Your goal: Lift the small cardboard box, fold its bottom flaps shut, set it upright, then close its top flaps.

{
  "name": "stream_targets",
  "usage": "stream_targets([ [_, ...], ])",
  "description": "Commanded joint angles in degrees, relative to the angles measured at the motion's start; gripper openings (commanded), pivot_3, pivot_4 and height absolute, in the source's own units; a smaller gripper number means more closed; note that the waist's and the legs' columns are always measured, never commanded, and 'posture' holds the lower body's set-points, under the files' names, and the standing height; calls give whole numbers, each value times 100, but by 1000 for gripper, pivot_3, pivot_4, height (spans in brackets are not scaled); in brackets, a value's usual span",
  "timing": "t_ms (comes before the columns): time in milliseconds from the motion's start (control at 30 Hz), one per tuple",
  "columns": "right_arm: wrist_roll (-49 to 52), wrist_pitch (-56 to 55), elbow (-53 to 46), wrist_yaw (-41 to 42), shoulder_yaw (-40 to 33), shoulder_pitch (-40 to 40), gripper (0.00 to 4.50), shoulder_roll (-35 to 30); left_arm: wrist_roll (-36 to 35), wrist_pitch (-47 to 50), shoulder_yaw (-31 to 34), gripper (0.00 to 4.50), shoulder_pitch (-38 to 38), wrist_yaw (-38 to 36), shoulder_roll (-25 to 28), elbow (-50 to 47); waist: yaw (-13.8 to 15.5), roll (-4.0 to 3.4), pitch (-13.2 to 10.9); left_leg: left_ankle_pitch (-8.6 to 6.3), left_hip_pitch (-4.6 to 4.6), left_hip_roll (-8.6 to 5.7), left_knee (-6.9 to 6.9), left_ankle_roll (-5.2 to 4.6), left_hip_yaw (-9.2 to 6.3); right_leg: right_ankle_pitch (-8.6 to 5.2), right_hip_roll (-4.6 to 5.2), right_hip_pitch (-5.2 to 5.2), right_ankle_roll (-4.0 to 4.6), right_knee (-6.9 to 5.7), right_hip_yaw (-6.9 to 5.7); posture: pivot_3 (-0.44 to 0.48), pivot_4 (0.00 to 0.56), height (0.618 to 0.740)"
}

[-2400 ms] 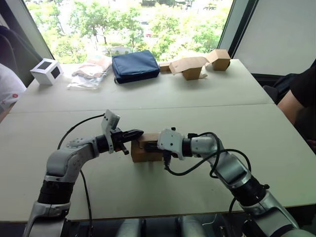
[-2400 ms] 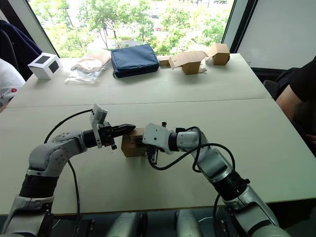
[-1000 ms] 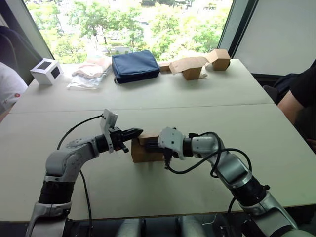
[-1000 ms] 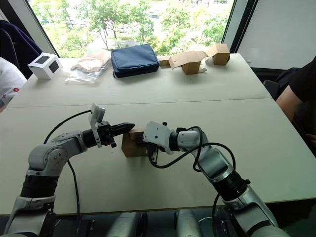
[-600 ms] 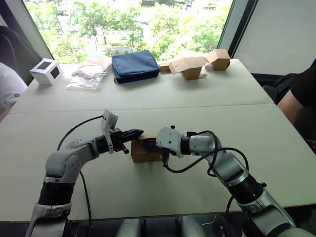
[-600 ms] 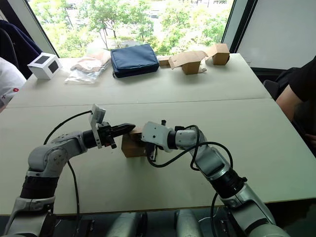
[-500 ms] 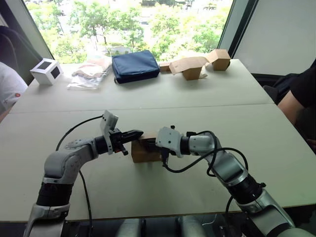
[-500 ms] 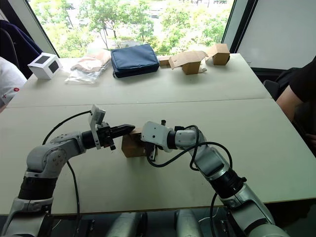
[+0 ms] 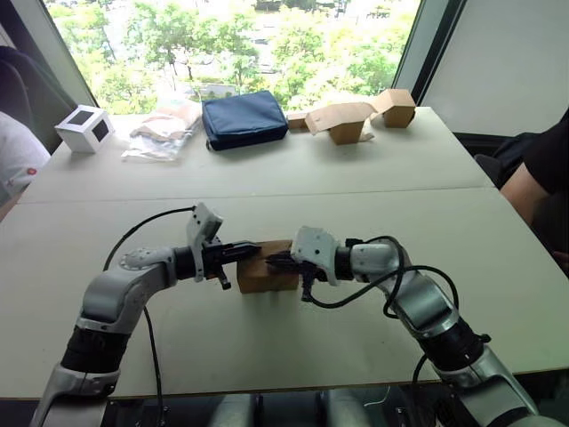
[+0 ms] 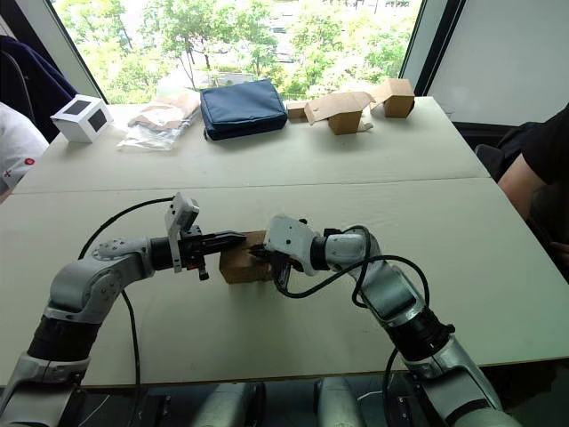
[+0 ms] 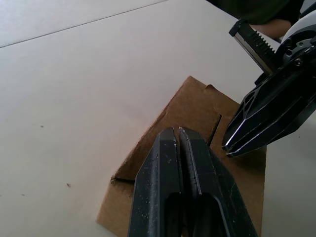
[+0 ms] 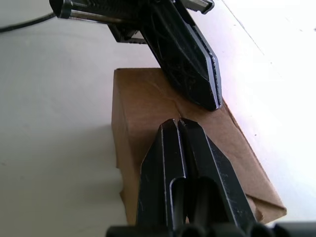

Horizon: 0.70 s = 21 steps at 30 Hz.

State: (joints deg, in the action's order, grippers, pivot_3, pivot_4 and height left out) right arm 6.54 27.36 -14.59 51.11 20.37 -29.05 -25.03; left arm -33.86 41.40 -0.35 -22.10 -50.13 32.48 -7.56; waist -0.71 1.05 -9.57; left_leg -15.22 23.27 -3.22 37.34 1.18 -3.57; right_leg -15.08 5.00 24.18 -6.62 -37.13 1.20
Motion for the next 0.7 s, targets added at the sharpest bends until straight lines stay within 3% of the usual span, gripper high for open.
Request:
stream_targets([
  [33, 397, 190, -324, -153, -478, -1, 0, 115, -411, 232, 449, 112, -74, 49, 5, -195, -3, 0, 0, -1, 0, 1, 0, -1, 0, 0, 0, 1, 0, 0, 0, 0, 150, 740],
  [233, 502, 384, -224, -444, -679, -77, 0, 215, -270, 206, 434, 112, -75, 262, 121, -590, -2, 0, 0, 0, 1, 1, -1, 0, 0, 0, 0, 3, 0, -1, 1, 0, 150, 740],
  [700, -203, 62, 171, -514, 164, -144, 0, 89, 294, 22, -206, 112, 94, 302, 142, -629, -7, 0, 0, 0, 1, 0, -1, 0, 1, 0, -2, 3, 0, 0, 0, 0, 150, 740],
])
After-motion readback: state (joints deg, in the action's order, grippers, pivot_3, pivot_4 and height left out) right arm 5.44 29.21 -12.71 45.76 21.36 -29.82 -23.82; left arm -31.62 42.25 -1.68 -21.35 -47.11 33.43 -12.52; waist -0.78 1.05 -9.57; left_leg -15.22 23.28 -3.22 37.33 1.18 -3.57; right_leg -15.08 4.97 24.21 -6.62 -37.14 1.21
